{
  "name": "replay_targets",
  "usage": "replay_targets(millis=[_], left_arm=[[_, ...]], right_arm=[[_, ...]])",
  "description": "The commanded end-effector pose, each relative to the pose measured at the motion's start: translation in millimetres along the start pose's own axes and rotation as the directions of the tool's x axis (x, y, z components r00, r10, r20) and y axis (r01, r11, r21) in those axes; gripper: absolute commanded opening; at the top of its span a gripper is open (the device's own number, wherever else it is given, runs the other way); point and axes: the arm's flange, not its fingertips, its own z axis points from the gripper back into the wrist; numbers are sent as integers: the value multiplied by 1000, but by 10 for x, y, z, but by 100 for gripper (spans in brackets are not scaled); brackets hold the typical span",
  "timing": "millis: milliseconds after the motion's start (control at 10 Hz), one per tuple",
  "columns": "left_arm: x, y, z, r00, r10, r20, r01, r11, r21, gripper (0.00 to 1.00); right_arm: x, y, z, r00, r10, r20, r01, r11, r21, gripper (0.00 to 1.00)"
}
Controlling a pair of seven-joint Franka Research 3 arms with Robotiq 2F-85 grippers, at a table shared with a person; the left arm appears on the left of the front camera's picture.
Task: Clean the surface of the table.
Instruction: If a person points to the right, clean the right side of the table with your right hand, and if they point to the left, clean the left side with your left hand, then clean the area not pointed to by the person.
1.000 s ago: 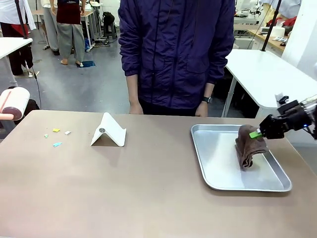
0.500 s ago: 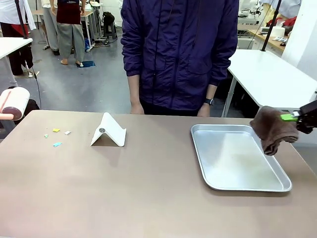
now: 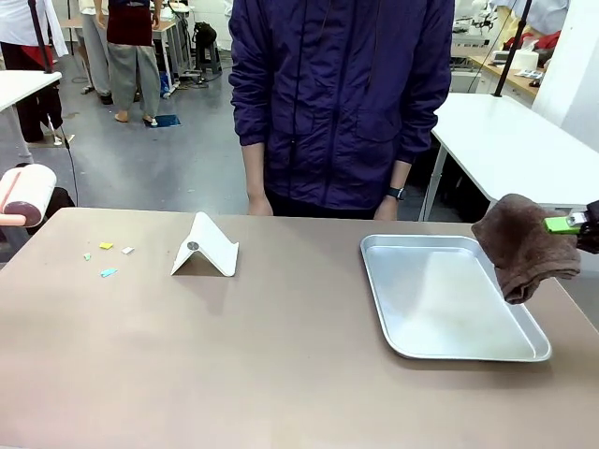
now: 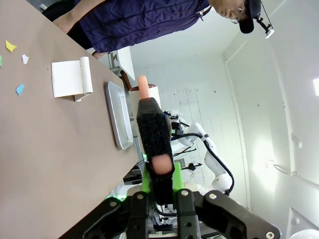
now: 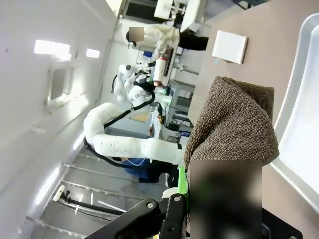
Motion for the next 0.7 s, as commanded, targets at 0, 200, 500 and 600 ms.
replay_targets(millis=[0, 200, 500, 600], left_arm=[[-31, -28, 10, 1000, -17, -14, 17, 1000, -10, 0], [-31, -28, 10, 1000, -17, -14, 17, 1000, -10, 0], [-31, -28, 10, 1000, -17, -14, 17, 1000, -10, 0], [-31, -28, 10, 1000, -17, -14, 17, 1000, -10, 0]], right_arm=[[105, -92, 69, 1000, -22, 11, 21, 1000, 12, 8], [105, -92, 69, 1000, -22, 11, 21, 1000, 12, 8], [105, -92, 69, 1000, -22, 11, 21, 1000, 12, 8], [105, -92, 69, 1000, -22, 11, 21, 1000, 12, 8]])
